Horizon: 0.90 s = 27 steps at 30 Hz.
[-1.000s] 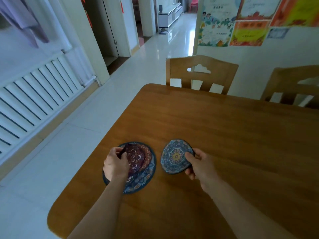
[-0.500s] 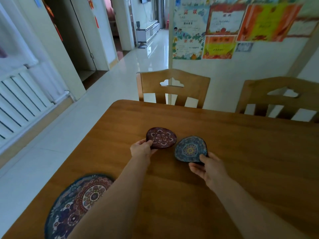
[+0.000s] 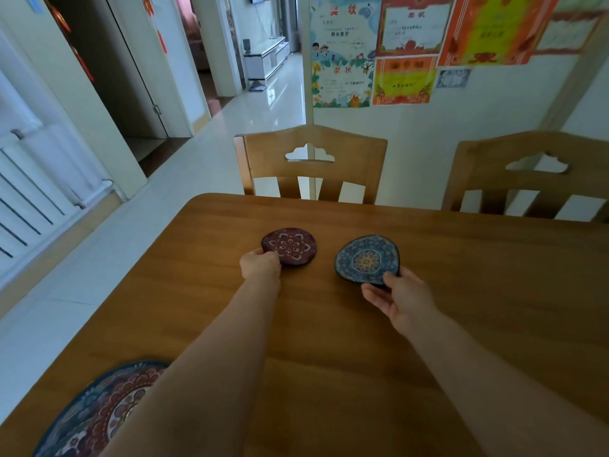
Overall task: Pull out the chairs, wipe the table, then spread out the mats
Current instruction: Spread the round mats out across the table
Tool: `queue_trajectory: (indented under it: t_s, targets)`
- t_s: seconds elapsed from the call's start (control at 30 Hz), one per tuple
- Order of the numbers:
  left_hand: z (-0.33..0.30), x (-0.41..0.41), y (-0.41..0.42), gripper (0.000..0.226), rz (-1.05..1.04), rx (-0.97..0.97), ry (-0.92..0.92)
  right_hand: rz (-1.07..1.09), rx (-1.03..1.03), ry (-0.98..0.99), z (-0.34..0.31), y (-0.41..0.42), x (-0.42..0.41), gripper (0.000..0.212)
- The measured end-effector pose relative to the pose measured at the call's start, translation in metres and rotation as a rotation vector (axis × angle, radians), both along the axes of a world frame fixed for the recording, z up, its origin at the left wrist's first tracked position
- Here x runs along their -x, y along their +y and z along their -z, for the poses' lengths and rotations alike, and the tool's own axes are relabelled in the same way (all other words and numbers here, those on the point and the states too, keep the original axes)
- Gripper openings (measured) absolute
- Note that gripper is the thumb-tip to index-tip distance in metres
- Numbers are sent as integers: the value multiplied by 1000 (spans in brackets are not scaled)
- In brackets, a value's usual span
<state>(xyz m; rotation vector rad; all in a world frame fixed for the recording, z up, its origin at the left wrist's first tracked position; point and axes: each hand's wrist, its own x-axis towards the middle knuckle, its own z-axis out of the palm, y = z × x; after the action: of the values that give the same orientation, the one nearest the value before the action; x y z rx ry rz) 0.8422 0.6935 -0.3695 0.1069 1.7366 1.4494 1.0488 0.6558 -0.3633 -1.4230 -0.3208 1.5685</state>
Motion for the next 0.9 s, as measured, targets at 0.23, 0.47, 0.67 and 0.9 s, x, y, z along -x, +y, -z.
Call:
queue_trajectory:
  t_s: [0.23, 0.47, 0.67, 0.9]
  targets:
    - [-5, -49, -25, 39, 256, 51, 229, 107, 56, -7, 4, -5, -39, 47]
    - [1, -151, -38, 20, 513, -25, -51, 378, 53, -122, -4, -13, -151, 52]
    - [-1, -229, -44, 22, 644, -37, -152, 514, 65, -140, -7, -11, -247, 49]
    - [-4, -261, -48, 22, 645, -45, -167, 459, 54, -136, 2, 11, -297, 44]
